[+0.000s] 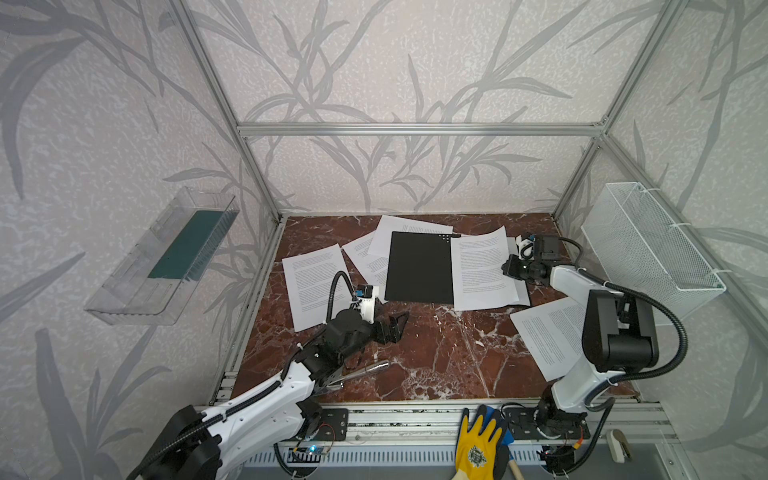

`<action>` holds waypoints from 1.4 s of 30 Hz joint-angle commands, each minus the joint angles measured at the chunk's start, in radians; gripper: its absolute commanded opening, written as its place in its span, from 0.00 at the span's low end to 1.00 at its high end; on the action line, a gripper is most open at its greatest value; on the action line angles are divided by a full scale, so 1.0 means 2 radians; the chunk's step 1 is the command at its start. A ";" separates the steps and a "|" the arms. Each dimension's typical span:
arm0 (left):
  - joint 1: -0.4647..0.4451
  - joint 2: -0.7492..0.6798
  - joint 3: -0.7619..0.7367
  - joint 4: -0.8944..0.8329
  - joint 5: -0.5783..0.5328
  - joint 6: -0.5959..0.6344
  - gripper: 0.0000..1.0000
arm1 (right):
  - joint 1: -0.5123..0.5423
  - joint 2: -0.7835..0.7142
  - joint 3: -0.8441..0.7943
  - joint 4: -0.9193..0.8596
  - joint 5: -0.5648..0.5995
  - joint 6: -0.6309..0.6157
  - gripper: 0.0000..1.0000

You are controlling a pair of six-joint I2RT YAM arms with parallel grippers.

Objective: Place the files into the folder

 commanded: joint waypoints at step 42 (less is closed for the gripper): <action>-0.002 0.078 0.009 0.093 0.031 0.028 0.99 | 0.017 0.058 0.094 -0.078 0.166 -0.135 0.00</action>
